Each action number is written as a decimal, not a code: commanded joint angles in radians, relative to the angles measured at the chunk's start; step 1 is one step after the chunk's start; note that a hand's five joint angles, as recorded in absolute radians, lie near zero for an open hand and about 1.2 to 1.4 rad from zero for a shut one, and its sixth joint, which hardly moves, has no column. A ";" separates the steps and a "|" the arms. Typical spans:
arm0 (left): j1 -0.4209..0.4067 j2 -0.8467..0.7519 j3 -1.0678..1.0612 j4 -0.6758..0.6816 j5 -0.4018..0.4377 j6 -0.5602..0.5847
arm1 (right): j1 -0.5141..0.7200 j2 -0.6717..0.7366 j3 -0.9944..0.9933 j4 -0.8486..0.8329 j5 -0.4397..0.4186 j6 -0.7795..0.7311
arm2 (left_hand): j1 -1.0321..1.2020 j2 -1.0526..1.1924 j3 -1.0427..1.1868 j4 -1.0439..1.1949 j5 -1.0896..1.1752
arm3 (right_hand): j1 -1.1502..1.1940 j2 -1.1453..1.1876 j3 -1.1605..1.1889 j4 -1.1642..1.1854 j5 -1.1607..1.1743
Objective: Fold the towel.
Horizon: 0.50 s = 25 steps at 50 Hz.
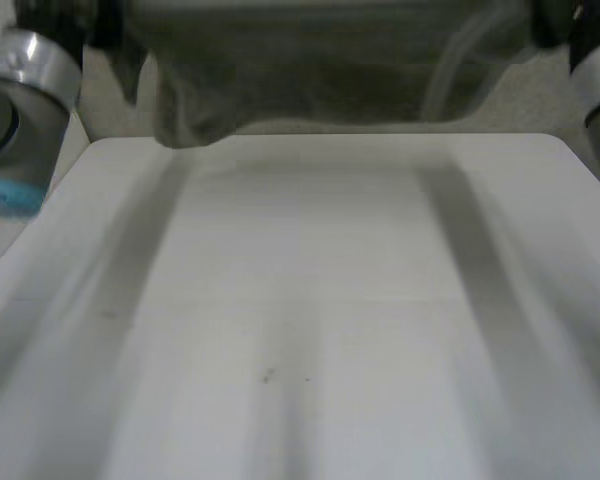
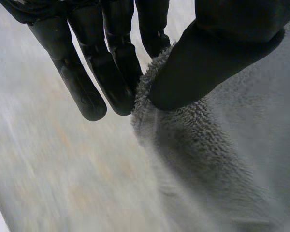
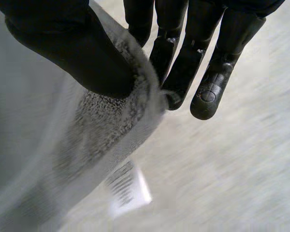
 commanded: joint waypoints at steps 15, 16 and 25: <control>0.057 -0.011 -0.757 -0.016 0.076 0.079 | -0.013 0.142 0.420 0.352 -0.131 -0.016 | 0.165 0.109 0.111 0.110 0.118 | 0.004 0.182 0.181 0.179 0.186; 0.063 -0.007 -0.766 -0.018 0.076 0.113 | -0.022 0.134 0.432 0.352 -0.131 -0.016 | -0.088 -0.144 -0.143 -0.144 -0.136 | 0.004 0.182 0.181 0.179 0.186; 0.102 0.019 -0.807 -0.019 0.076 0.222 | -0.058 0.079 0.460 0.349 -0.138 0.001 | -0.464 -0.520 -0.518 -0.519 -0.511 | 0.004 0.182 0.181 0.179 0.186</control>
